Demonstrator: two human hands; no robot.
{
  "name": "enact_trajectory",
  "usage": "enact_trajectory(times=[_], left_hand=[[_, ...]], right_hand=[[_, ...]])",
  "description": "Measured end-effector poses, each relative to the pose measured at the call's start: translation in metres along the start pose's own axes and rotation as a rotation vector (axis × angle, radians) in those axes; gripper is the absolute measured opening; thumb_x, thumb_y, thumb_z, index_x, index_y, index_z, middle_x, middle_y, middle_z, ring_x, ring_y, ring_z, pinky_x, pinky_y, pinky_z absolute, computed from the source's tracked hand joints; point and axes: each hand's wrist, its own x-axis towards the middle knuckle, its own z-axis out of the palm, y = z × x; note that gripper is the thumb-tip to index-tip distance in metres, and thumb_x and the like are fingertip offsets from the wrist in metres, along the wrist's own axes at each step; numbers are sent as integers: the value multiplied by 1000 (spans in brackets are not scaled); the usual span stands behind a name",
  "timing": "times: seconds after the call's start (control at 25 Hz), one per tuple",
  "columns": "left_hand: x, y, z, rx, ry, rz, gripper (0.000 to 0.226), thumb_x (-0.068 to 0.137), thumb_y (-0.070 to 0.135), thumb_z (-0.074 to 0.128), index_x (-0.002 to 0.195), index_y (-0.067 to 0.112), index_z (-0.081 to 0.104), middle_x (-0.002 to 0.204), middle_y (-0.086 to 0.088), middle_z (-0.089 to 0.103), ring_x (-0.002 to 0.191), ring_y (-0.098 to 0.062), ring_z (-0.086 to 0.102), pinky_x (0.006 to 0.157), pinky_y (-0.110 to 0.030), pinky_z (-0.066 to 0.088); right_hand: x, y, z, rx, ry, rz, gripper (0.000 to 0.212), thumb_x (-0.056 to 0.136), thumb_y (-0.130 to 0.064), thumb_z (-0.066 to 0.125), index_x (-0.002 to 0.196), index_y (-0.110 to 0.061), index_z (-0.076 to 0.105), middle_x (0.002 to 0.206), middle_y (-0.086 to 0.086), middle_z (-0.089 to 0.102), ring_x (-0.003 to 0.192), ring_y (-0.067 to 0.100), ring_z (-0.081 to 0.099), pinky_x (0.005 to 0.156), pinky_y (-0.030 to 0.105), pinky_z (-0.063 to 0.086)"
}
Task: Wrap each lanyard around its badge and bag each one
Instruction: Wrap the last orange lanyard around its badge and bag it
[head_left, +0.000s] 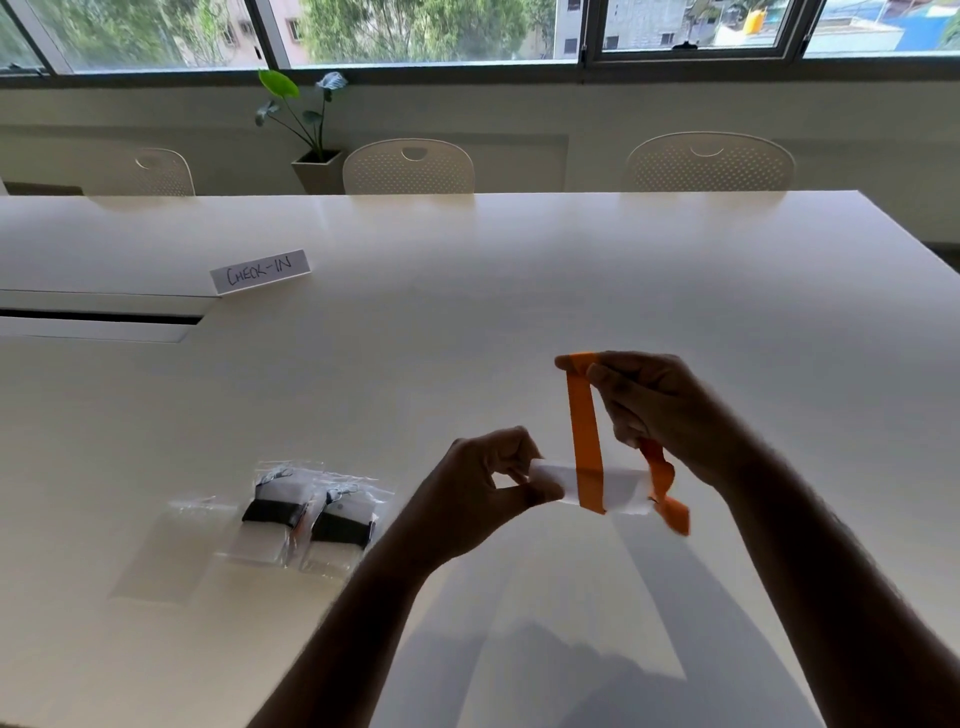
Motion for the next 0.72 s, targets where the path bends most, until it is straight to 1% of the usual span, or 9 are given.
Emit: enact_trajectory(times=[0.08, 0.16, 0.24, 0.28, 0.4, 0.48, 0.56, 0.64, 0.72], left_hand=[[0, 5, -3, -83, -2, -19, 19, 85, 20, 84, 92, 11, 68, 90, 2, 77, 86, -12, 73, 85, -31, 61], [2, 6, -9, -168, 17, -48, 21, 83, 12, 85, 88, 7, 65, 87, -3, 77, 84, -16, 74, 81, -29, 61], [3, 5, -13, -226, 51, -85, 25, 81, 6, 86, 84, 10, 62, 80, 0, 75, 77, -11, 71, 74, -24, 57], [3, 4, -14, -243, 69, -107, 27, 80, 5, 86, 83, 11, 60, 76, 4, 73, 74, -7, 68, 72, -21, 54], [3, 3, -18, -269, 149, -146, 30, 80, 8, 86, 84, 5, 57, 72, 8, 69, 70, -4, 65, 67, -20, 55], [5, -1, -22, -288, 215, -165, 34, 79, 20, 87, 90, 6, 58, 82, -1, 74, 81, -16, 73, 75, -40, 63], [7, -8, -25, -237, 274, -203, 33, 80, 26, 87, 90, 13, 58, 87, -5, 75, 85, -26, 75, 81, -52, 61], [8, -14, -24, -173, 305, -236, 32, 83, 30, 85, 93, 16, 58, 88, 0, 77, 83, -26, 76, 80, -48, 62], [9, -19, -19, -149, 332, -255, 32, 84, 30, 84, 95, 14, 58, 87, 4, 77, 79, -18, 75, 75, -35, 63]], right_hand=[[2, 8, 0, -28, -35, 0, 32, 99, -31, 56, 124, -27, 76, 66, 21, 27, 53, 21, 25, 49, 35, 21], [3, 17, 0, -82, -54, -14, 32, 102, -26, 55, 128, -22, 74, 64, 14, 43, 56, 18, 37, 50, 26, 30], [1, 26, 0, -57, -82, -2, 29, 105, -15, 56, 130, -18, 72, 90, 4, 75, 73, 17, 63, 59, 21, 49], [-1, 31, 1, -26, -116, 14, 29, 104, -10, 59, 128, -20, 73, 107, 4, 79, 85, 21, 71, 62, 24, 54], [-7, 49, 11, -42, -215, 67, 26, 96, -9, 61, 113, -20, 77, 98, 19, 79, 69, 35, 65, 50, 29, 40], [-11, 62, 19, -122, -242, 88, 17, 102, -13, 64, 116, -13, 73, 106, 13, 80, 76, 40, 72, 53, 30, 42], [-16, 69, 27, -117, -241, 102, 18, 102, -15, 63, 117, -9, 73, 111, 8, 80, 88, 35, 78, 57, 32, 50], [-21, 73, 34, -53, -233, 118, 21, 101, -16, 64, 117, -6, 73, 111, 9, 80, 94, 33, 79, 60, 34, 57], [-25, 74, 39, -40, -214, 132, 23, 99, -19, 65, 115, -6, 74, 107, 10, 81, 94, 32, 79, 64, 35, 63]])
